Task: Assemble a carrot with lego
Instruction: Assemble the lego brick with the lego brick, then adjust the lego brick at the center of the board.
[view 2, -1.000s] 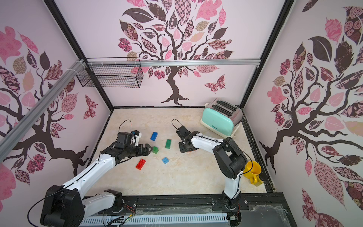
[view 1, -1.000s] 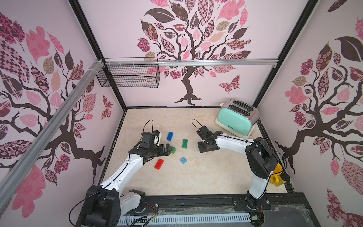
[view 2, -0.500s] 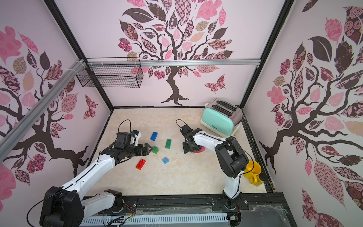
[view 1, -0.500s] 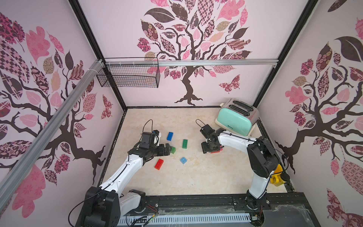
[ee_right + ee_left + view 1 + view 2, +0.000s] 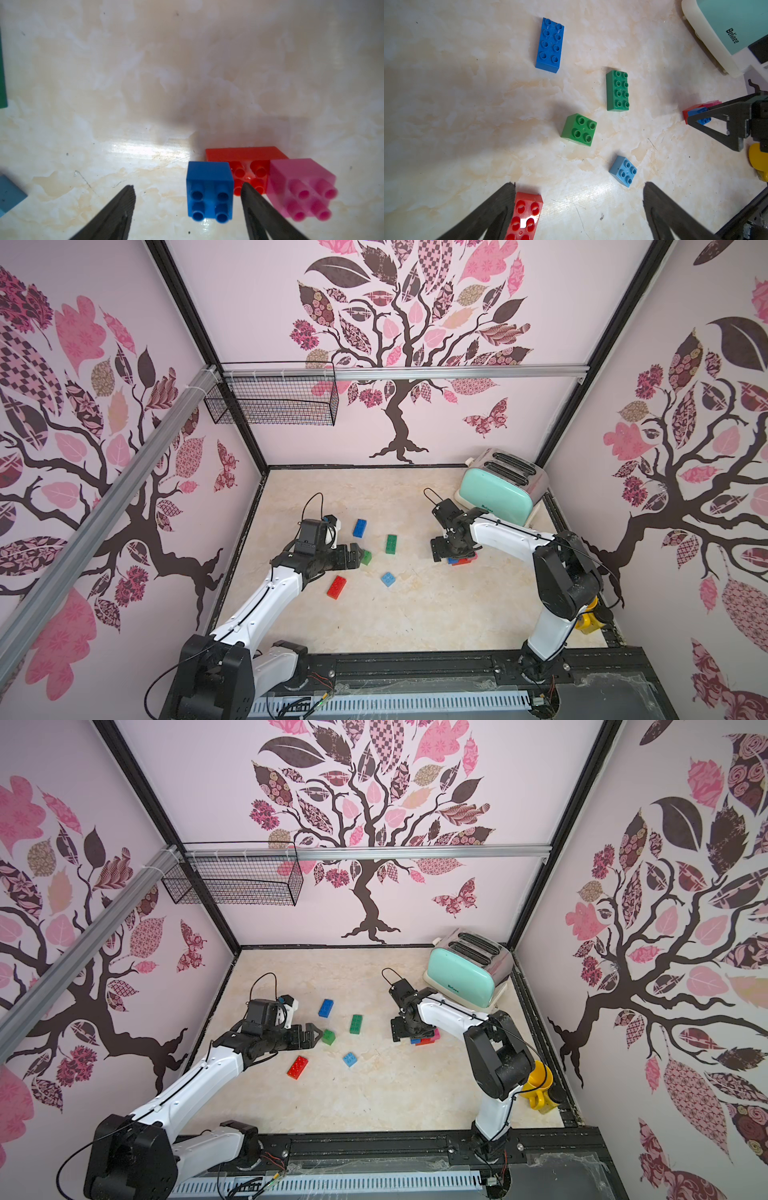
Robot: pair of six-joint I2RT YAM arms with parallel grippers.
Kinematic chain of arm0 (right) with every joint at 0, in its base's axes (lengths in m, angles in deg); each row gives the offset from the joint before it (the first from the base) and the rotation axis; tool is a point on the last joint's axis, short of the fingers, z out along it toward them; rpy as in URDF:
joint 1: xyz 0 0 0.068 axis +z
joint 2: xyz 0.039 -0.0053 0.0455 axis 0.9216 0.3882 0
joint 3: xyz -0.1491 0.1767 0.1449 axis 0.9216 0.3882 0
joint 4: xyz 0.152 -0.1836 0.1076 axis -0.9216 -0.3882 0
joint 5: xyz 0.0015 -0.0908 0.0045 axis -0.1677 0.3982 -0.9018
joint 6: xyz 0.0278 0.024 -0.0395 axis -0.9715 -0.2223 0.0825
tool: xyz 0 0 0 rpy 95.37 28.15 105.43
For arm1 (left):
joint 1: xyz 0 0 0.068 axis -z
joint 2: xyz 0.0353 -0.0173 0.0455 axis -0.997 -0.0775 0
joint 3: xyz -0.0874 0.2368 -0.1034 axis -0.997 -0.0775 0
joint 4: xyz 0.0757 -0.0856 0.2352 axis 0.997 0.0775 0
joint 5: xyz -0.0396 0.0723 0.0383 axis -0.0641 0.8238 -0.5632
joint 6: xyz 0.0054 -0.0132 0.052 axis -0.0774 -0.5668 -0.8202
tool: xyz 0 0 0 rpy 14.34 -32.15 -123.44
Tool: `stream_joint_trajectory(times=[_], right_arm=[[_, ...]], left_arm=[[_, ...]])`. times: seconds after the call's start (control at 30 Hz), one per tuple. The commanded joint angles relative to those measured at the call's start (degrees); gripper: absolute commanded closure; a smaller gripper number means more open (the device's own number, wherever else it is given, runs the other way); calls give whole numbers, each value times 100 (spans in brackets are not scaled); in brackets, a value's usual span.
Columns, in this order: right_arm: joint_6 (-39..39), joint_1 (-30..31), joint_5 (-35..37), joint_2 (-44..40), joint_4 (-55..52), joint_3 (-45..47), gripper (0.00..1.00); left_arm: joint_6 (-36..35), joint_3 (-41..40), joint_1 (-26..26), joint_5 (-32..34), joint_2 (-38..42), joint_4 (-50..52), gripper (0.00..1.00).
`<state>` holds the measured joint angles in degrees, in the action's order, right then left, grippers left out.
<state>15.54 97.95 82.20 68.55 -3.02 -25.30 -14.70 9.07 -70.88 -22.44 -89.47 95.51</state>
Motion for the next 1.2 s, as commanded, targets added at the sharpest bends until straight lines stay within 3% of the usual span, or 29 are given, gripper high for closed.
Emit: stream_joint_trajectory(times=[0.0, 0.27, 0.47, 0.57, 1.17], right_arm=[[-34, -51, 81, -175, -189, -32, 19], [52, -225, 162, -637, -357, 103, 34], [124, -378, 110, -701, -329, 338, 62], [124, -394, 102, -685, -286, 424, 67], [164, -495, 69, -289, -29, 616, 68]], left_arm=[[-36, 7, 9, 37, 75, 22, 2], [-36, 16, 14, 37, 56, 18, 2], [-40, 17, 9, 36, 14, 6, 2], [-43, 17, 11, 37, 19, 17, 2], [-45, 17, 9, 53, 63, 36, 2]])
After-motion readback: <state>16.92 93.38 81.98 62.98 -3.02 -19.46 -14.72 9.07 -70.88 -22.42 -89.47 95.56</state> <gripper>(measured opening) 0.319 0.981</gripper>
